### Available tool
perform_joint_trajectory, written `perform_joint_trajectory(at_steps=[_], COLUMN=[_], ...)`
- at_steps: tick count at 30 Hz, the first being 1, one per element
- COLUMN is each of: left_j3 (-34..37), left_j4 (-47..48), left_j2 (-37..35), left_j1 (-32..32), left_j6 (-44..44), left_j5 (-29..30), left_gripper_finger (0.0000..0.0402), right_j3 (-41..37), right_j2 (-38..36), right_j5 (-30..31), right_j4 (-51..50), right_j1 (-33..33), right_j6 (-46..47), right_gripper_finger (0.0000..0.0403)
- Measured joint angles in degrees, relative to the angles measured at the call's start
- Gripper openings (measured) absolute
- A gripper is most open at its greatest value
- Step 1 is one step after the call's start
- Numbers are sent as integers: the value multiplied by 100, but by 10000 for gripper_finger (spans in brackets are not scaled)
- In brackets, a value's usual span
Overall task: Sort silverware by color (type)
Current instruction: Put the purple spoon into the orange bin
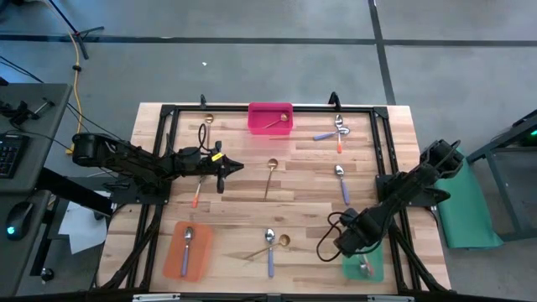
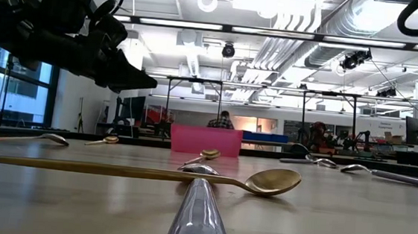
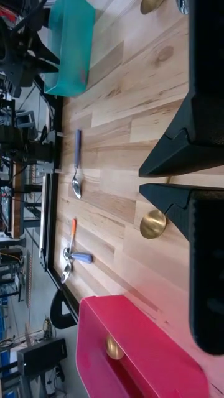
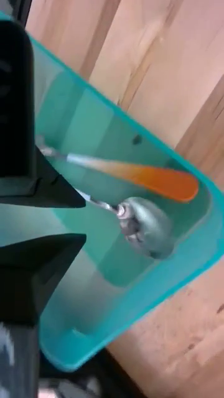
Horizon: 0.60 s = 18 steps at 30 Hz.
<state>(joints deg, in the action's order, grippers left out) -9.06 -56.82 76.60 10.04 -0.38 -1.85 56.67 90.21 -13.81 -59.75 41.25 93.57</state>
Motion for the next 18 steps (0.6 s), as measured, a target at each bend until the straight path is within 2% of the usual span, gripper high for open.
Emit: perform_joint_trajectory(at_steps=[4,7,10,13,16,18], left_j3=[0,-1,-2,-2,-1,0], left_j4=[0,0,1,11,60,87], left_j2=[0,0,0,0,0,0], left_j1=[0,-2,-1,-2,-1,0], left_j6=[-2,-2,-4,-48,-49,-48], left_j5=[0,-2,0,-2,-2,-2], left_gripper_finger=[19,19,19,19,19,19], right_j3=[269,589,961,1231,1277,1152], right_j2=[0,0,0,0,-35,-153], right_j5=[-15,221,796,1642,2588,3086], right_j4=[-256,-665,-1048,-1023,-546,185], right_j1=[0,0,0,-33,-152,-314], right_j6=[-354,-559,-914,-1703,-2761,-3523], right_gripper_finger=[65,47,13,7,3,1])
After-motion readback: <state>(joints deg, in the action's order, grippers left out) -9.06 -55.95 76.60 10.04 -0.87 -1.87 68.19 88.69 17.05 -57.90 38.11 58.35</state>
